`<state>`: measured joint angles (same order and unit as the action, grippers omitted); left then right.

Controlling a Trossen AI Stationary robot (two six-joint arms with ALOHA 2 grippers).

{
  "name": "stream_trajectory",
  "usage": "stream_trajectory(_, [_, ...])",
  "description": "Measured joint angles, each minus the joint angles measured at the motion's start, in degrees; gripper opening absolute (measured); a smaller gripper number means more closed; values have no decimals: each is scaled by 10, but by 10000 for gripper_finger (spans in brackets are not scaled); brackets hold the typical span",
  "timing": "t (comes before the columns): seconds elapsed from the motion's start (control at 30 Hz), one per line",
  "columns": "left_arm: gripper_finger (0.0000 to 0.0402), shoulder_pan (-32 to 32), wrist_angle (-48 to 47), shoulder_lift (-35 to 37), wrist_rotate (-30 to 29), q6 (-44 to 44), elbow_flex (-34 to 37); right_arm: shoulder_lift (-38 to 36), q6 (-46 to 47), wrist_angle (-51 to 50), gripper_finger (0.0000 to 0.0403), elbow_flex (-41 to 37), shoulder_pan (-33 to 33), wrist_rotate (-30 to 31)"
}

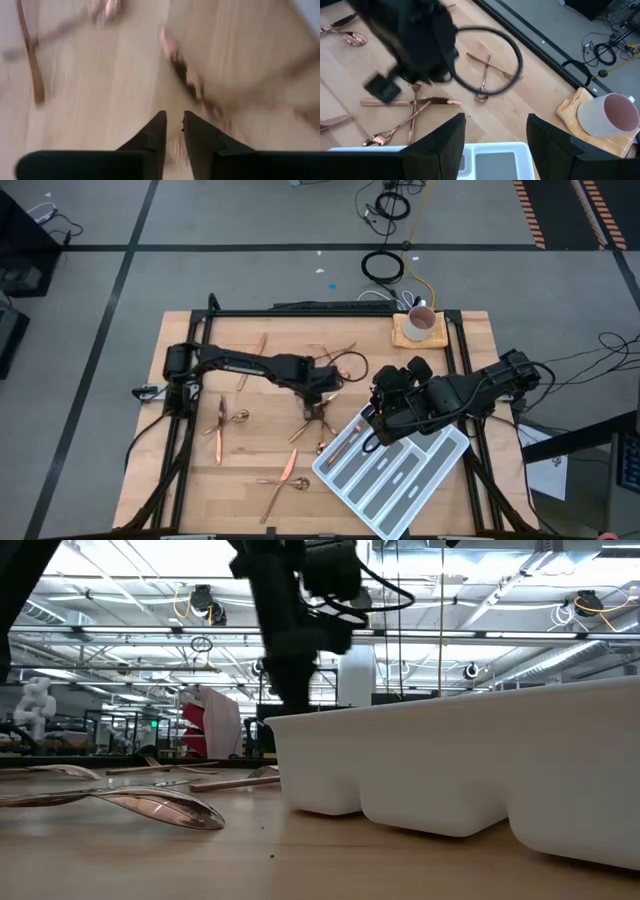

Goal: Sort silverware
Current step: Put the gold knife into the silverware tray

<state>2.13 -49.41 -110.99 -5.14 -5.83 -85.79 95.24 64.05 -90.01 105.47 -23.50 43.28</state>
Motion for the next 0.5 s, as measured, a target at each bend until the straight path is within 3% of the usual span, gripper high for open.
stream_trajectory(0.13, [117, -10, -40, 59, 13, -28, 33, 0, -1, 0, 214, 0, -3, -1])
stream_trajectory(0.33, [160, -25, 67, 145, 17, -137, 148, 2, 3, -1, 228, 0, -13, 3])
stream_trajectory(0.5, [184, -45, 147, 143, 36, -178, 198, 2, 13, 0, 229, -18, -15, 3])
